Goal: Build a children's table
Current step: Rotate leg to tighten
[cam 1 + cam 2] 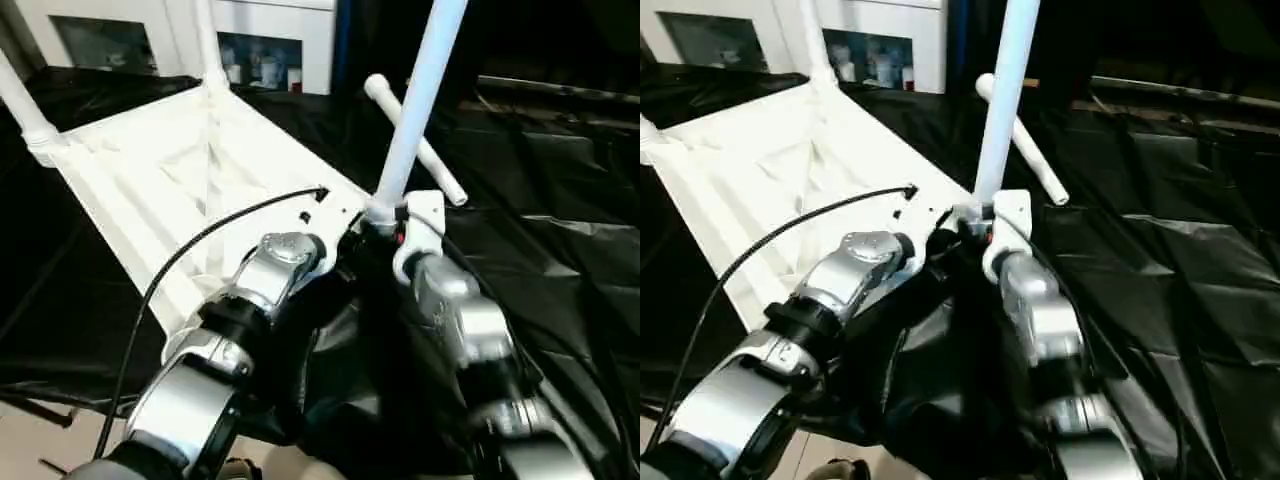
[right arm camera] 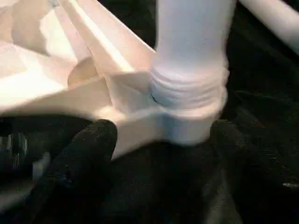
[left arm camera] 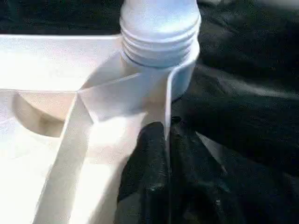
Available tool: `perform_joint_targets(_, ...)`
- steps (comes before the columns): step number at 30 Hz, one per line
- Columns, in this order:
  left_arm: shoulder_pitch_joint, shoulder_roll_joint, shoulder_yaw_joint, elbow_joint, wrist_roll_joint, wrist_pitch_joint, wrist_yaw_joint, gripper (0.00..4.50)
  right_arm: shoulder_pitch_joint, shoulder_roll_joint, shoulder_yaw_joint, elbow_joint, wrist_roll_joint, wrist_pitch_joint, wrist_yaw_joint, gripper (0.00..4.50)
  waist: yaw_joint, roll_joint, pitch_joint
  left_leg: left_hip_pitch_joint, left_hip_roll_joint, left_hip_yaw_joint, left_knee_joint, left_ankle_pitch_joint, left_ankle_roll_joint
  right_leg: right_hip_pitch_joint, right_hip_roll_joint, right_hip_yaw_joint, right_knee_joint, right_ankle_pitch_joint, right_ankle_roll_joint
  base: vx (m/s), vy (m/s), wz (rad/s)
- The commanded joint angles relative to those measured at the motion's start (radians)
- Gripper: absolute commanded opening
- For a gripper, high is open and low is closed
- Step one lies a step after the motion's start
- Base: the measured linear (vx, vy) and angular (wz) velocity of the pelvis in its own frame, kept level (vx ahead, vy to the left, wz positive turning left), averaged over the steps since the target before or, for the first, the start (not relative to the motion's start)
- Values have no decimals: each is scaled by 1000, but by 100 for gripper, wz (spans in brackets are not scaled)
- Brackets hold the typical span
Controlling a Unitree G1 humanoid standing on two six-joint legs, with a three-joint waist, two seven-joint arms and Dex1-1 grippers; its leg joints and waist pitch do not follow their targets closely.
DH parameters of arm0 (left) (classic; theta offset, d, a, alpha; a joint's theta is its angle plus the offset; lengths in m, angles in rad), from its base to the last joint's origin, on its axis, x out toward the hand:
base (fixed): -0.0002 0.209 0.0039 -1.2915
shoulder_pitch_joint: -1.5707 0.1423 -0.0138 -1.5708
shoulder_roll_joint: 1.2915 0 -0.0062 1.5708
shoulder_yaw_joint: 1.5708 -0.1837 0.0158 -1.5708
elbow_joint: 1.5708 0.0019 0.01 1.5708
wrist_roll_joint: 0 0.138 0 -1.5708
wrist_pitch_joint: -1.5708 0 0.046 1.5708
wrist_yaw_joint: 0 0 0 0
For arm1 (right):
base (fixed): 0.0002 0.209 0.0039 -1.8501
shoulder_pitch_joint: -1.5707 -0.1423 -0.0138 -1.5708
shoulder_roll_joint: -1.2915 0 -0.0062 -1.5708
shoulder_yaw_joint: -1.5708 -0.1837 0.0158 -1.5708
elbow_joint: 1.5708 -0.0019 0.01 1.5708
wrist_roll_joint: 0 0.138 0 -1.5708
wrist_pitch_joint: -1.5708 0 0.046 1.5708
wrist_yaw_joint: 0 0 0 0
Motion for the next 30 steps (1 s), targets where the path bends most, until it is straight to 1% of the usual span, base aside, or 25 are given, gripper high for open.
perform_joint_targets(1,-32,9,58,18,-18,-52,76,78,38,-26,7,-80,-8,33,18,371,13,-9,-83,1,34,-11,-50,-90,100,77,-75,46,-68,-41,-218,0,0,0)
perform_joint_targets(3,-47,16,75,36,-7,-103,150,84,62,-43,15,-112,-14,44,28,371,13,-10,-83,1,34,-11,-49,-101,106,77,-74,45,-70,-47,-218,0,0,0)
perform_joint_targets(5,-55,24,85,45,1,-133,191,101,72,-48,15,-124,-16,48,30,371,12,-3,-86,3,34,-13,-49,-121,102,76,-77,43,-73,-90,-214,0,0,0)
perform_joint_targets(6,-59,31,90,46,7,-157,219,113,80,-48,15,-135,-14,54,31,371,12,-4,-85,3,35,-12,-49,-127,99,75,-76,43,-76,-104,-212,0,0,0)
perform_joint_targets(7,-61,42,100,43,9,-170,237,113,86,-47,16,-143,-15,58,30,371,14,3,-85,6,36,-13,-49,-133,93,73,-76,44,-75,-116,-213,0,0,0)
perform_joint_targets(9,-66,62,112,43,21,-192,272,113,100,-46,21,-160,-12,68,27,371,18,1,-88,6,39,-14,-49,-116,90,73,-74,45,-70,-78,-216,0,0,0)
perform_joint_targets(10,-65,72,120,32,20,-187,273,113,104,-43,24,-161,-12,70,24,371,20,-4,-90,6,39,-14,-48,-98,92,75,-73,44,-64,-40,-221,0,0,0)
perform_joint_targets(11,-64,78,124,23,20,-184,273,113,106,-40,26,-162,-12,72,23,371,22,-2,-91,7,39,-13,-46,-85,95,73,-74,44,-60,-16,-232,0,0,0)
perform_joint_targets(12,-57,88,136,-5,20,-180,280,113,108,-38,32,-162,-13,80,26,371,24,-8,-90,7,38,-11,-46,-83,98,73,-73,44,-60,-10,-234,0,0,0)
perform_joint_targets(15,-34,114,152,-81,17,-177,285,113,111,-39,57,-166,-14,106,43,371,32,-3,-88,7,42,-12,-46,-85,99,73,-78,45,-57,-13,-251,0,0,0)
perform_joint_targets(16,10,150,144,-199,22,-117,240,113,107,-39,74,-156,-21,114,54,371,33,-2,-88,8,42,-11,-46,-86,95,71,-77,45,-57,-16,-251,0,0,0)
perform_joint_targets(17,35,171,138,-264,25,-81,217,113,105,-38,82,-151,-25,118,59,371,39,1,-88,9,52,-17,-50,-93,86,74,-86,44,-50,-21,-256,0,0,0)
perform_joint_targets(18,49,184,133,-299,27,-59,205,113,104,-38,86,-148,-27,120,61,371,32,-1,-85,3,50,-14,-50,-90,84,73,-82,45,-50,-21,-256,0,0,0)
perform_joint_targets(19,88,223,132,-394,35,9,182,113,99,-35,89,-139,-30,121,62,371,32,2,-84,9,46,-11,-49,-101,77,64,-77,44,-56,-44,-248,0,0,0)
perform_joint_targets(20,88,223,132,-394,35,9,182,113,99,-35,89,-139,-30,121,62,371,31,2,-85,8,49,-13,-50,-104,69,69,-82,46,-51,-47,-249,0,0,0)
perform_joint_targets(21,151,291,146,-532,54,105,167,113,83,-31,87,-113,-32,117,57,371,31,4,-81,10,44,-9,-49,-112,62,62,-76,46,-59,-77,-236,0,0,0)
perform_joint_targets(22,151,291,146,-532,54,105,167,113,83,-31,87,-113,-32,117,57,371,30,4,-81,5,50,-16,-54,-114,47,68,-83,45,-51,-90,-233,0,0,0)
perform_joint_targets(23,227,371,184,-678,80,213,154,113,53,-29,85,-68,-39,106,48,371,27,5,-77,6,46,-12,-55,-123,42,63,-76,45,-58,-111,-223,0,0,0)
perform_joint_targets(24,283,428,207,-769,96,286,129,113,28,-27,79,-32,-42,95,42,371,20,3,-80,4,52,-20,-57,-131,25,69,-87,45,-48,-123,-224,0,0,0)
perform_joint_targets(25,326,467,222,-834,100,341,105,113,6,-26,75,-2,-43,89,36,371,15,7,-75,8,49,-16,-57,-141,15,59,-79,43,-56,-156,-212,0,0,0)
perform_joint_targets(26,326,467,222,-834,100,341,105,113,6,-26,75,-2,-43,89,36,371,9,-4,-72,11,47,-11,-56,-154,13,55,-76,45,-60,-172,-207,0,0,0)
perform_joint_targets(27,389,526,232,-930,102,427,63,113,-27,-26,71,45,-42,78,33,371,10,1,-67,13,42,-9,-57,-170,10,50,-71,46,-66,-208,-194,0,0,0)
perform_joint_targets(28,399,536,233,-945,102,441,55,113,-32,-26,70,52,-42,76,33,371,15,1,-70,18,49,-15,-58,-176,1,51,-79,46,-57,-220,-194,0,0,0)
perform_joint_targets(29,423,558,233,-982,101,477,37,113,-44,-26,70,70,-41,72,34,371,17,5,-64,21,47,-9,-60,-187,-3,40,-68,46,-67,-226,-181,0,0,0)
perform_joint_targets(30,466,604,226,-1048,82,560,-1,113,-76,-19,69,116,-42,55,39,371,20,5,-66,27,49,-9,-60,-194,-7,38,-69,47,-64,-215,-182,0,0,0)
